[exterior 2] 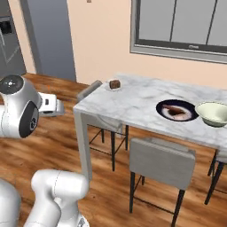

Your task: Take the smaller bowl and place it next to the appetizer plate on the dining counter , and place the larger bowl next to the plate with cooked food.

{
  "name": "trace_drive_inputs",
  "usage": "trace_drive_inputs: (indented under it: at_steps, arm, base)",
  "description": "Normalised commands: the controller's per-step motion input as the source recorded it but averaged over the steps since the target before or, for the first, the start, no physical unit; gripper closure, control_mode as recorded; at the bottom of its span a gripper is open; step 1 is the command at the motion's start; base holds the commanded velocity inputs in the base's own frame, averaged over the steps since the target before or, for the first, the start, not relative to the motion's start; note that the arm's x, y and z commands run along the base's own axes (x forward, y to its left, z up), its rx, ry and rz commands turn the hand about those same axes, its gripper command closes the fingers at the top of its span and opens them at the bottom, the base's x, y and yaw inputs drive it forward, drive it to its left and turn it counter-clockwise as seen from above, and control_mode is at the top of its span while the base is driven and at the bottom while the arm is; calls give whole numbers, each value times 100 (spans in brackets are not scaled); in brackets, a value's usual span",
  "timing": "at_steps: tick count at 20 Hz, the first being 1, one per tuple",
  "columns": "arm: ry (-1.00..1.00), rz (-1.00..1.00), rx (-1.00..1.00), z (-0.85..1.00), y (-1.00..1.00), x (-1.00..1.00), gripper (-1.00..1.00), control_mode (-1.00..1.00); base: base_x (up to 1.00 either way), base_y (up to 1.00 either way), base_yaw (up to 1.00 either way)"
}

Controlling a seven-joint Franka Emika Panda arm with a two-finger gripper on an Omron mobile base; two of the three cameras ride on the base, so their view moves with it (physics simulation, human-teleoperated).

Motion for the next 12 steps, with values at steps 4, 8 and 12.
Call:
trace_drive_inputs:
  at_steps: [4,8,12]
  arm:
    - [0,0,0,0,0,0,-100,100]
    - [0,0,0,0,0,0,-100,100]
    - [0,0,0,0,0,0,-100,100]
  base:
    - [0,61,35]
    - [-7,57,33]
    - [-8,53,34]
